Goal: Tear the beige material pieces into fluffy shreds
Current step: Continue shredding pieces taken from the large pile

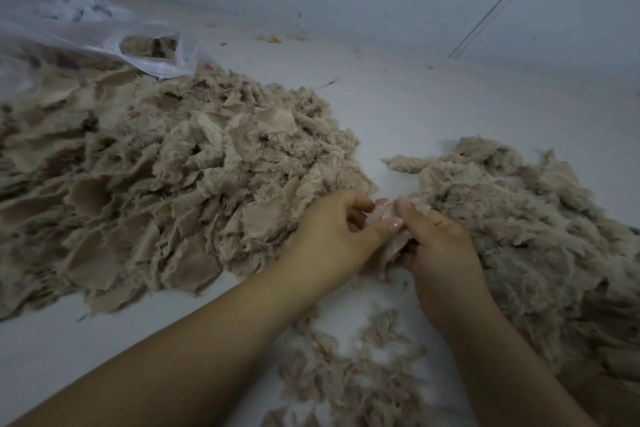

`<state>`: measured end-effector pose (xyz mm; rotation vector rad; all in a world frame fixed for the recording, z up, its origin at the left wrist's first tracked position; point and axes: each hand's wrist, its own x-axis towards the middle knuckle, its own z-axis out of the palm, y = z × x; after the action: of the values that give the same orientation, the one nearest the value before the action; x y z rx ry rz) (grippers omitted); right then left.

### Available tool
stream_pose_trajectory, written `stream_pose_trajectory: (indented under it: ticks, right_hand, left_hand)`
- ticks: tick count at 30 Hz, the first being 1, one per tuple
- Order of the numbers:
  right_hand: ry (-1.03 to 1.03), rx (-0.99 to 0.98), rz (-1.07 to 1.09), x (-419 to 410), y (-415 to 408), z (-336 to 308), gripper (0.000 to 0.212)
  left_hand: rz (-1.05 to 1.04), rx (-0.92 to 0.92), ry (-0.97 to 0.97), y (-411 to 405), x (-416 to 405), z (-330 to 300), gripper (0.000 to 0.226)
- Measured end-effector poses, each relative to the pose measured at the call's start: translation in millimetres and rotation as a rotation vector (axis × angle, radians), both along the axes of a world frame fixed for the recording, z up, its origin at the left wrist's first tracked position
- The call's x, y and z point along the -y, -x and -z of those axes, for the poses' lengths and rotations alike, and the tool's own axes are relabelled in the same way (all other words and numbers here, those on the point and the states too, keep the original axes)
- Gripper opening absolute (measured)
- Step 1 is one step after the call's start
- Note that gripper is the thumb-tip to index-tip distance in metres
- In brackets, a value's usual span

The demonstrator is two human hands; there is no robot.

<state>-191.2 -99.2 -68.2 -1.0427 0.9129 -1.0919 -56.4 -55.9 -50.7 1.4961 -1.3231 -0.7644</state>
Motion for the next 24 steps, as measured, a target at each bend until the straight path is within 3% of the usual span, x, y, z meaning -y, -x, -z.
stream_pose_trajectory:
  ticks: [2, 4, 7, 9, 13, 15, 17, 24]
  right_hand:
    - [0.014, 0.008, -0.001, 0, -1, 0, 0.033]
    - [0.022, 0.028, 0.023, 2, 0, 2, 0.026]
    - [-0.011, 0.049, 0.095, 5, 0, 3, 0.038]
    - [-0.014, 0.021, 0.101, 4, -2, -1, 0.041]
    - [0.100, -0.153, -0.031, -4, -4, -3, 0.075]
    - [0.132, -0.154, -0.072, -7, -4, -3, 0.064]
    - [0.125, -0.135, -0.034, -4, -3, -1, 0.032]
    - [0.122, -0.138, 0.037, -3, -2, 2, 0.038]
  left_hand:
    - [0.096, -0.233, -0.039, 3, -2, 0, 0.009]
    - [0.046, -0.347, -0.047, -1, -2, -1, 0.022]
    - [-0.035, -0.479, -0.028, -8, 1, -5, 0.034]
    - [-0.057, -0.486, -0.011, -9, 0, -6, 0.038]
    - [-0.007, -0.370, -0.014, -5, -2, -1, 0.030]
    - [0.021, -0.335, -0.027, -3, -2, 2, 0.035]
    - [0.003, -0.360, -0.036, -4, -2, 3, 0.041]
    - [0.208, -0.404, -0.243, -14, -4, -2, 0.027]
